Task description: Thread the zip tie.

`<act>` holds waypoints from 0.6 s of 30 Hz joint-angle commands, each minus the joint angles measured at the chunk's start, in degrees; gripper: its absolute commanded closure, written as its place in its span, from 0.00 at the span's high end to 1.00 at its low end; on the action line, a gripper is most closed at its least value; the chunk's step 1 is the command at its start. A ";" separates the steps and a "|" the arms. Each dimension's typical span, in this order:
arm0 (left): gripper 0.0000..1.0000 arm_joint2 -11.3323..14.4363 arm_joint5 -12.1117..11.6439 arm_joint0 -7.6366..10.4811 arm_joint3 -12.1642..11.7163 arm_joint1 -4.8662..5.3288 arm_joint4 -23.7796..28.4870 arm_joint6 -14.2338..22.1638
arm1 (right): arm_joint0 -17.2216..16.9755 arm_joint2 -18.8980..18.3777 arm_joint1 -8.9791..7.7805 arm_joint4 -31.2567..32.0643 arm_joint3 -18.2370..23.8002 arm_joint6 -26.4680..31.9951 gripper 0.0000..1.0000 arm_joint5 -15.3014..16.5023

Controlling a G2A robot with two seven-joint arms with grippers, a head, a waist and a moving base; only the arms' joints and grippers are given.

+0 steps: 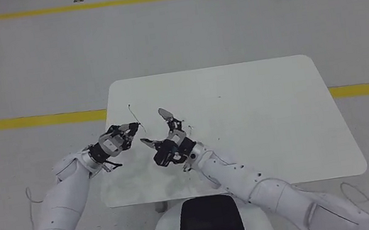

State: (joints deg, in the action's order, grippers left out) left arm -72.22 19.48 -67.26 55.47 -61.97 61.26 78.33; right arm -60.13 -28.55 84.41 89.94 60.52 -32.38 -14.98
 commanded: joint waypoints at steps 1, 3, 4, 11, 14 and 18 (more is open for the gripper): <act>0.00 0.00 0.00 0.00 0.00 0.00 0.00 0.00 | 0.05 0.00 0.26 0.02 -0.35 -0.23 0.34 0.34; 0.00 0.00 0.00 0.00 0.00 0.00 0.00 0.00 | 0.13 0.04 0.49 0.02 -0.70 -0.45 0.31 0.57; 0.00 0.00 0.00 0.00 0.00 0.00 0.00 0.00 | 0.19 0.05 0.64 0.02 -0.95 -0.55 0.30 0.65; 0.00 0.00 0.00 0.00 0.00 0.00 0.00 0.00 | 0.45 -0.06 1.41 0.02 -1.89 -1.21 0.25 1.17; 0.00 0.00 0.00 0.00 0.00 0.00 0.00 0.00 | 0.59 -0.03 1.69 0.02 -2.22 -1.41 0.22 1.28; 0.00 0.00 0.00 0.00 0.00 0.00 0.00 0.00 | 0.83 0.07 2.08 0.02 -2.75 -1.69 0.17 1.27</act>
State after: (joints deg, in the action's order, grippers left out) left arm -72.22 19.48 -67.26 55.47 -61.97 61.26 78.33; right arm -59.36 -28.52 86.42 89.95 57.88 -34.00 -13.68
